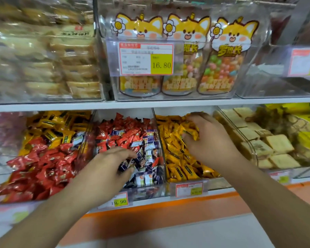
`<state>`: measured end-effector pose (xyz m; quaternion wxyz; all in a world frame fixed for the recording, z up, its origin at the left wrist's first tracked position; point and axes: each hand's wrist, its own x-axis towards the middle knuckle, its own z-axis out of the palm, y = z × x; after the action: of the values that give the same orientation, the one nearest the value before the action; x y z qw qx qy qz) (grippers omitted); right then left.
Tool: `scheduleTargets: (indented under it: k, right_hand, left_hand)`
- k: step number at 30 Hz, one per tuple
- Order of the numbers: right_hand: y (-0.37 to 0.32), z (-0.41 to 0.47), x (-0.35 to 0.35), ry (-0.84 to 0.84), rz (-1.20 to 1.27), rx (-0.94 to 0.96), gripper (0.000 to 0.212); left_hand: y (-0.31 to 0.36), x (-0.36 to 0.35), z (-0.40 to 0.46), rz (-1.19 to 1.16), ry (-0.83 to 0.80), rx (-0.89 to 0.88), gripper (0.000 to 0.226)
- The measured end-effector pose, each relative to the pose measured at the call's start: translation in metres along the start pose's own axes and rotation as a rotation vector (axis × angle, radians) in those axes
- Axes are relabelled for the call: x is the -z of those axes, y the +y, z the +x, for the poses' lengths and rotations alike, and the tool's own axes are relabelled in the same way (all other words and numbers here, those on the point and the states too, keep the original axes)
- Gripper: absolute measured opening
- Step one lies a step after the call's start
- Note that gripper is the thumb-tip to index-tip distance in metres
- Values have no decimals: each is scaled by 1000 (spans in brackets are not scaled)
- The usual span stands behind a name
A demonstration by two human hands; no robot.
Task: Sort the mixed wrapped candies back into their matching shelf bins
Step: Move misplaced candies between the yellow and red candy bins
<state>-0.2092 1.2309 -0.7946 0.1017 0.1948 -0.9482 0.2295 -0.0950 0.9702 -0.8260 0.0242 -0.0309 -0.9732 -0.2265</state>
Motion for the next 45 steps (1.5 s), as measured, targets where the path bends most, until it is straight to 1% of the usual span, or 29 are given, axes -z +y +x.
scheduleTargets:
  k: [3,4,6,9,17,20,21,25,28,32,37,38,41,43,45]
  right_hand:
    - [-21,-4,-15,-145,61,203,50]
    - [-25,-4,-22,-177,59,248,47]
    - [-28,-5,-32,-203,67,278,41]
    - [-29,-5,-39,-193,109,256,36]
    - [-31,-5,-38,-171,114,227,29]
    - [-33,-5,-37,-162,119,226,28]
    - [-33,-5,-37,-163,120,226,28]
    - [-39,-5,-35,-160,45,248,33]
    - [-53,-5,-37,-129,-25,278,38]
    - [-76,-8,-46,-164,-27,330,36]
    - [-100,-14,-59,-202,3,340,32]
    - [-104,-15,-62,-209,6,343,31]
    - [-112,-14,-70,-223,11,349,28]
    - [-116,-13,-75,-231,6,349,27]
    - [-118,-12,-78,-241,4,346,25]
  left_hand:
    - [-4,-12,9,19,-122,-118,53]
    - [-6,-15,13,5,-156,-154,55]
    - [-8,-18,20,-23,-219,-188,48]
    - [-20,-19,26,39,-235,-203,35]
    - [-30,-4,22,200,-98,-73,11]
    - [-31,4,17,291,-32,-39,11]
    - [-32,6,15,281,-20,-42,12]
    - [-25,16,2,88,-19,-105,16]
    - [-22,26,-9,63,39,-117,20]
    - [-35,43,-25,30,190,-59,25]
    - [-81,62,-26,62,454,136,25]
    - [-91,64,-25,57,472,179,24]
    - [-118,63,-22,46,407,311,12]
    - [-125,63,-23,50,346,350,17]
    - [-128,64,-22,51,294,354,20]
